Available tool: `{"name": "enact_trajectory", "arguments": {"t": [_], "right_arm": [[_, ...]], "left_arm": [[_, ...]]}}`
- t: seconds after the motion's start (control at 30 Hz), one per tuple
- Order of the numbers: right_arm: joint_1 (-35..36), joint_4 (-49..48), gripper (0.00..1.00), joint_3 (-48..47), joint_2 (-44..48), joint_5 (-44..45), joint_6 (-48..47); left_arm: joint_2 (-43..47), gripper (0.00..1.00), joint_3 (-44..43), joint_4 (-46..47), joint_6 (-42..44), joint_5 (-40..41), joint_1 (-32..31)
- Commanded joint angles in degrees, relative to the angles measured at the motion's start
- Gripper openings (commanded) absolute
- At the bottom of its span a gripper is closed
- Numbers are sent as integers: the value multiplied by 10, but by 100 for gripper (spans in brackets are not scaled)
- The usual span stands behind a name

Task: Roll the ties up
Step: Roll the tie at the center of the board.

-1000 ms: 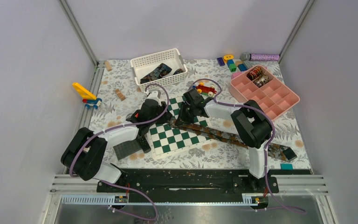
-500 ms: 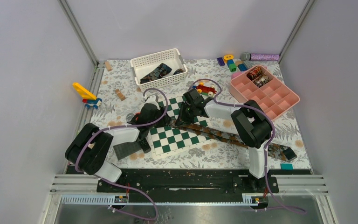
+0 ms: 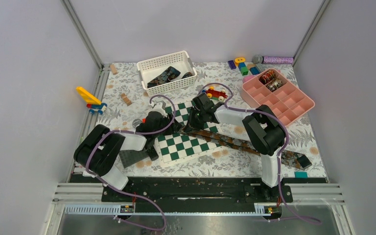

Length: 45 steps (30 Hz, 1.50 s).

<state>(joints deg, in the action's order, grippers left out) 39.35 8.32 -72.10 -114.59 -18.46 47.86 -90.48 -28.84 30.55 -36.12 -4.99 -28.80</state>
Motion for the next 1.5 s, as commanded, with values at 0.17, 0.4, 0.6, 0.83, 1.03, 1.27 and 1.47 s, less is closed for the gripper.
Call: {"name": "enact_trajectory", "arguments": {"t": [0.17,0.4,0.6,0.83,1.03,1.27,1.47], "right_arm": [[4,4,19,5,-8,17,-1],[4,3,20,6,-8,16,0],[4,3,20,5,-10,17,0],[4,4,20,6,-8,18,4],[3,4,20,6,-10,18,4],[3,4,20,8,-8,18,4],[2,4,20,9,-8,18,5]], "left_arm": [[-40,51,15,113,-11,-62,7],[-55,52,16,124,-12,-71,10],[-59,47,25,141,-20,-80,11],[-29,51,44,140,-21,-76,16],[-21,53,67,174,-22,-103,27],[-50,53,70,238,-30,-135,29],[-72,49,62,266,-31,-148,32]]}}
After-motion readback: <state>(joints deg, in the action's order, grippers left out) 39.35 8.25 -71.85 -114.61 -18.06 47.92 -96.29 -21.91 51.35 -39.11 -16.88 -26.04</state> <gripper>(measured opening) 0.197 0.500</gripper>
